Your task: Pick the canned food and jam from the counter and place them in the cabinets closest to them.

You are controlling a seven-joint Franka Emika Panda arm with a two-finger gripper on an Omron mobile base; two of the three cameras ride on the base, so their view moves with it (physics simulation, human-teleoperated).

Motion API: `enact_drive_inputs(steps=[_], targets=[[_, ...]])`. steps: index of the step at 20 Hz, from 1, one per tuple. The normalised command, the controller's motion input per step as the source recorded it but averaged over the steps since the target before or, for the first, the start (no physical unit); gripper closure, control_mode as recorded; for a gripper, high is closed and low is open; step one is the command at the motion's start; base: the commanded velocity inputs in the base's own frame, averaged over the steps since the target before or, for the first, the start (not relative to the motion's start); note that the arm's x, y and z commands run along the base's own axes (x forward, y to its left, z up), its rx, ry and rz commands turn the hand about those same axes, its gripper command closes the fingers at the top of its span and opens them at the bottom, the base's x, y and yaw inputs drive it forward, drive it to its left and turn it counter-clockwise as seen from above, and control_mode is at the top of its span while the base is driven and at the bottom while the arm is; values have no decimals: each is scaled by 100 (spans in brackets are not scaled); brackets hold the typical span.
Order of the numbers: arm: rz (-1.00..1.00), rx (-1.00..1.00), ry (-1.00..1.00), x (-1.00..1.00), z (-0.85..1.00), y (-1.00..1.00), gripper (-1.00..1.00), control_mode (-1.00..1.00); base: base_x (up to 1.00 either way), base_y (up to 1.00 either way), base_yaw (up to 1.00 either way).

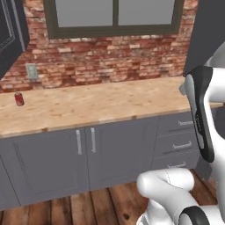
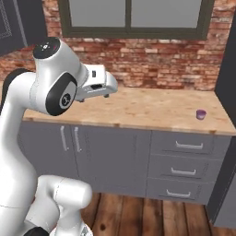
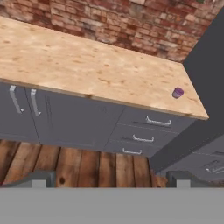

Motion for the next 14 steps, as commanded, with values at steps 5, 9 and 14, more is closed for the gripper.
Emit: enact_drive_inputs(steps=[5,9,14], targets=[[0,0,0,0,0,0,-100,100,0,-65,-1],[0,0,0,0,0,0,-100,100,0,-67,-1],[0,0,0,0,0,0,-100,100,0,-64,-1]])
